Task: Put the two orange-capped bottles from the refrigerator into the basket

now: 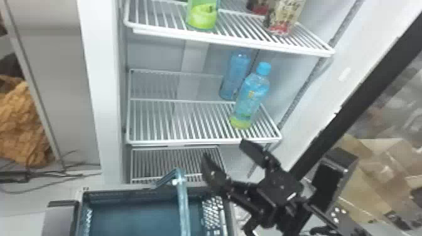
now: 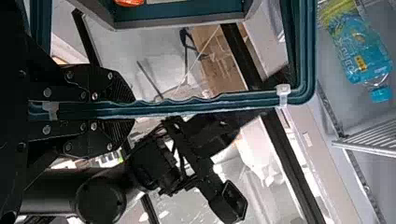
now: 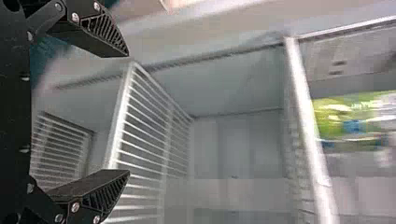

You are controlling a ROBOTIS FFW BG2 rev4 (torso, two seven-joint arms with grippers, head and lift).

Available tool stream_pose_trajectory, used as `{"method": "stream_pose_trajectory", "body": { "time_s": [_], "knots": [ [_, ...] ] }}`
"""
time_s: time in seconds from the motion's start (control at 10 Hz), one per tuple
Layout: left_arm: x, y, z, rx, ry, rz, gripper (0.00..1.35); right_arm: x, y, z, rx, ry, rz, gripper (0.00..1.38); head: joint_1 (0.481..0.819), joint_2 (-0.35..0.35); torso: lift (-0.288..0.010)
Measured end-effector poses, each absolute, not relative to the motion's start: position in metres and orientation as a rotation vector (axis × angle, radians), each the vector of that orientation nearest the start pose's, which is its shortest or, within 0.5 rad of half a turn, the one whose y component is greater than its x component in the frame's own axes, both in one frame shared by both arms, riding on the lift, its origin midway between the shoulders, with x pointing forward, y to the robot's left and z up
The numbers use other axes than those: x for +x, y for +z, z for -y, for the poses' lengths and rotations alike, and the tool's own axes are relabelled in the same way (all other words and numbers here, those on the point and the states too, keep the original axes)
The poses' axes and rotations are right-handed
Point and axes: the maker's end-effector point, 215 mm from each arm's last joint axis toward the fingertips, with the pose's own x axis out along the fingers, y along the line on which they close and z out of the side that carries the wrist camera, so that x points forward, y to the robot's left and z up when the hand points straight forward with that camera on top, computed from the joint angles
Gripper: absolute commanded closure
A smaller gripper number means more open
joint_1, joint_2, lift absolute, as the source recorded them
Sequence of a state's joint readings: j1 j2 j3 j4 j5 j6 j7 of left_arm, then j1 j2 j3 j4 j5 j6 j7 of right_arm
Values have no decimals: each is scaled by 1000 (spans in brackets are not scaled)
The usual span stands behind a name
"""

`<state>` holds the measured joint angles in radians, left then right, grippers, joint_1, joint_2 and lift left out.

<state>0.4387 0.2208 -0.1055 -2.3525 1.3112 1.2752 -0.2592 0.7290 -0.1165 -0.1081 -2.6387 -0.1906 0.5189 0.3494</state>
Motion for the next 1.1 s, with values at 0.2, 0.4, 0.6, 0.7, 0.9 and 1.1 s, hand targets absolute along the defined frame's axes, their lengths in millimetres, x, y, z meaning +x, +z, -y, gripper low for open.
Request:
{"method": "stream_pose_trajectory", "body": {
  "time_s": [0.2, 0.4, 0.6, 0.7, 0.9, 1.1],
  "knots": [
    [194, -279, 62, -882, -1282, -877, 1194, 378, -231, 182, 19, 349, -33, 185, 695, -350, -288],
    [196, -279, 62, -883, -1277, -872, 1194, 381, -216, 196, 3, 286, 86, 186, 695, -350, -288],
    [197, -278, 61, -885, -1275, -868, 1194, 377, -216, 213, 5, 213, 143, 185, 695, -350, -288],
    [198, -279, 61, -885, -1272, -868, 1194, 372, -217, 224, 4, 170, 141, 185, 695, -350, -288],
    [198, -279, 62, -886, -1272, -869, 1194, 363, -220, 246, 1, 100, 127, 185, 695, -350, -288],
    [197, -279, 63, -887, -1275, -871, 1194, 355, -224, 255, 9, 78, 105, 186, 695, -350, -288]
  ]
}}
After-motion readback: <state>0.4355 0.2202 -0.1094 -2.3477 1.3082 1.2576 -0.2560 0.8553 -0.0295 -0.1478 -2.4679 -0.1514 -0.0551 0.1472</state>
